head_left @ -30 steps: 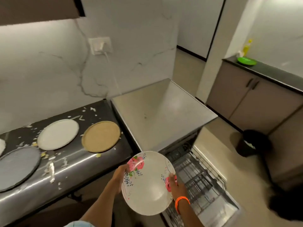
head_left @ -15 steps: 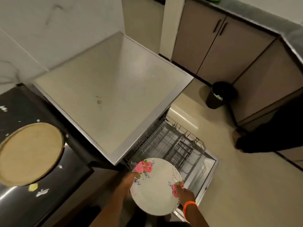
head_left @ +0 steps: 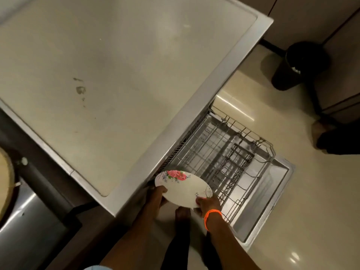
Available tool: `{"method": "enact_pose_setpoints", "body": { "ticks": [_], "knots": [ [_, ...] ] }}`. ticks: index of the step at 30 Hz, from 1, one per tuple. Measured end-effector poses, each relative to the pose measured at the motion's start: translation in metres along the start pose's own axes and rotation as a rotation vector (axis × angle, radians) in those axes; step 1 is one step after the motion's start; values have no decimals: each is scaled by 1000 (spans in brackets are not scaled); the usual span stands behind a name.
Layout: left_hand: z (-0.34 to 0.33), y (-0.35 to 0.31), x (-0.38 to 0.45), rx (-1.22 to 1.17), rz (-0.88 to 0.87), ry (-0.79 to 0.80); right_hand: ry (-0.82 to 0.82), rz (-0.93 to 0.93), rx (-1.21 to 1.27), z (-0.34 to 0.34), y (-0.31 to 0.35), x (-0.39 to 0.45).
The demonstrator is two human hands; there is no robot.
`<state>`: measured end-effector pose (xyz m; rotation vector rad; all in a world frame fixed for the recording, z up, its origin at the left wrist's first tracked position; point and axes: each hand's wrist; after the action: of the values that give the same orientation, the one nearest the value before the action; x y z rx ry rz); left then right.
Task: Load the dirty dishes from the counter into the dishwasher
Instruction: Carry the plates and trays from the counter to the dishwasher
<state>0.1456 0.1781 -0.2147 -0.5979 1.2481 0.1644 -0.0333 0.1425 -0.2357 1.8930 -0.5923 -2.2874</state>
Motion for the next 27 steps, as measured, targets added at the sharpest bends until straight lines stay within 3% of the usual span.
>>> {"method": "enact_pose_setpoints", "body": {
  "ticks": [7, 16, 19, 22, 27],
  "knots": [
    [-11, -1, 28, -177, -35, -137, 82, -132, 99, -48, -5, 17],
    [-20, -27, 31, -183, -43, -287, 158, -177, 165, -81, -10, 9],
    [-24, -39, 20, -220, -23, -256, 213, -201, 93, -85, -7, 11],
    [-29, -45, 13, -125, -33, -281, 225, -206, 51, -87, -6, 13],
    [-27, -49, 4, -53, -23, -187, 222, -173, 40, -84, -3, 18]
  ]
}}
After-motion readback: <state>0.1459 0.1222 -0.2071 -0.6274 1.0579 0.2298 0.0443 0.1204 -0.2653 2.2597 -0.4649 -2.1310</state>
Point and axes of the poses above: each hand's wrist, its own x-axis towards the middle knuckle, its own z-axis out of the back of the hand, y = z × x, and after that the axes turned 11 degrees about x, right-handed
